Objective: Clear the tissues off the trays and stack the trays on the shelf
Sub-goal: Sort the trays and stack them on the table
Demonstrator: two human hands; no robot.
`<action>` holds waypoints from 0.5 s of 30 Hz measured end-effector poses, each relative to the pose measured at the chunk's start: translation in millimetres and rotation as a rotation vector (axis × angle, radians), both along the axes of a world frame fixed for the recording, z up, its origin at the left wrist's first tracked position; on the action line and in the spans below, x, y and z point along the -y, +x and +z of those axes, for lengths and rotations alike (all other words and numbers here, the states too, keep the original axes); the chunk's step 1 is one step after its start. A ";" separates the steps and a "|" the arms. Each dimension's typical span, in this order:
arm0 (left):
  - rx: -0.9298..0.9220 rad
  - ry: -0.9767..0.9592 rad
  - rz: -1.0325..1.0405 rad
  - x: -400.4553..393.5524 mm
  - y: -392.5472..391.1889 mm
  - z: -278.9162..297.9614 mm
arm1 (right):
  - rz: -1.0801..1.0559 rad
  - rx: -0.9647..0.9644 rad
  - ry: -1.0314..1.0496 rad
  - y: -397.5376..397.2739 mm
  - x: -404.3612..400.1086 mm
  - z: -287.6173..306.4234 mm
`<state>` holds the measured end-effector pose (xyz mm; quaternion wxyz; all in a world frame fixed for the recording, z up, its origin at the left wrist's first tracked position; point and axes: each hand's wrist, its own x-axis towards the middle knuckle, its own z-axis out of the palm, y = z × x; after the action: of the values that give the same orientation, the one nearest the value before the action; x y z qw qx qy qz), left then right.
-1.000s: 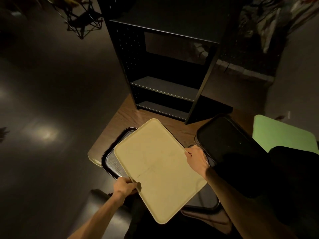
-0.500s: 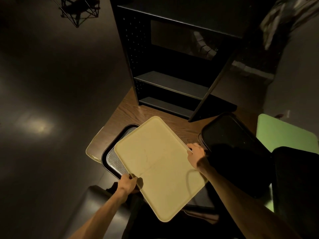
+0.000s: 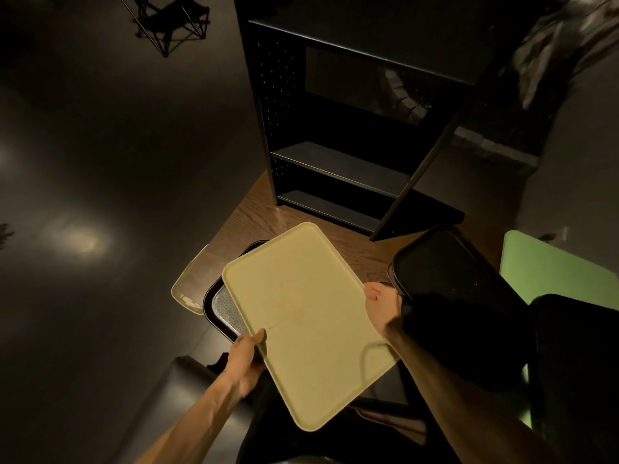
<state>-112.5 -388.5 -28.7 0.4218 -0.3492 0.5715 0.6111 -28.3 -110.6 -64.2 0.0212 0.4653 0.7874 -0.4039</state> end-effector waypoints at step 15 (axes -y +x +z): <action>-0.273 -0.102 0.000 72.4 -27.6 58.8 | 0.143 -0.030 -0.119 -13.2 37.9 21.7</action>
<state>-140.1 -460.9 30.1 0.3218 -0.2841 0.6539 0.6231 -41.6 -148.6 -42.5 0.0660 0.3996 0.7935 -0.4543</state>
